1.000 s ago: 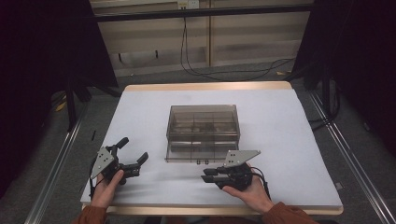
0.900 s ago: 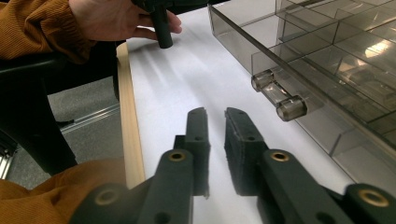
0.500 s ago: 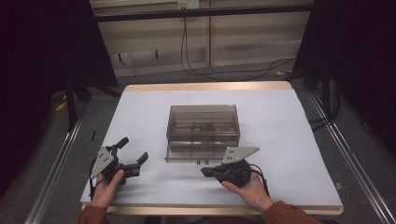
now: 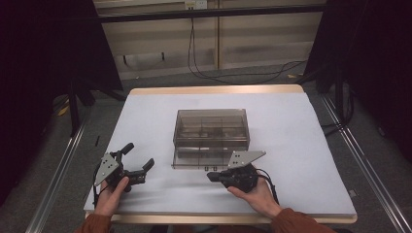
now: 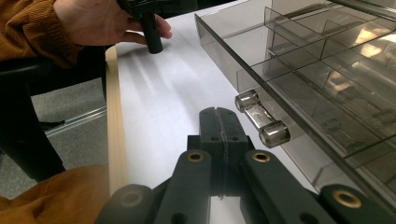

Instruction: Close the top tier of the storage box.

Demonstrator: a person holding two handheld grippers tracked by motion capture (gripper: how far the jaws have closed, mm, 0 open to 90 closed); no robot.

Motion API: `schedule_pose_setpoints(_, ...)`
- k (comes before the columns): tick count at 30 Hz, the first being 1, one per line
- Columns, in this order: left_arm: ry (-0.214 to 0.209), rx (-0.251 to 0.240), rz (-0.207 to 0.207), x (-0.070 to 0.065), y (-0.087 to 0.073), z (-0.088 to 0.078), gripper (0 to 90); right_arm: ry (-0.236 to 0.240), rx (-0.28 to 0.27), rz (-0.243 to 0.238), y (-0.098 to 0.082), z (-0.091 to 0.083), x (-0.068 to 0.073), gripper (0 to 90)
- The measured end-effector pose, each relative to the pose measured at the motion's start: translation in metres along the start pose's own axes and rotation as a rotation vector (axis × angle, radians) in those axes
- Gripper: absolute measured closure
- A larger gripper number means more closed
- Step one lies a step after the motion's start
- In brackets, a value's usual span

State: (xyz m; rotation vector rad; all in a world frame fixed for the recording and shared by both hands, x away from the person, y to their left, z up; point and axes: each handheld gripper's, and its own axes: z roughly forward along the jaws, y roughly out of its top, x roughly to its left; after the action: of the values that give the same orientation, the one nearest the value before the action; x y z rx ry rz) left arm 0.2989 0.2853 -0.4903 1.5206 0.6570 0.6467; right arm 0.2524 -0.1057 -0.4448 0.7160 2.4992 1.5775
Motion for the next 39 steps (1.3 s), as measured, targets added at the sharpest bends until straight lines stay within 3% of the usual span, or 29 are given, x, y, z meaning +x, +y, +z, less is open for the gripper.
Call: schedule_pose_setpoints(39,-0.002,0.000,-0.001,-0.0001,-0.0001,0.0001,1.6,-0.048,-0.024,0.003,0.0010,-0.0026,-0.0062,90.0)
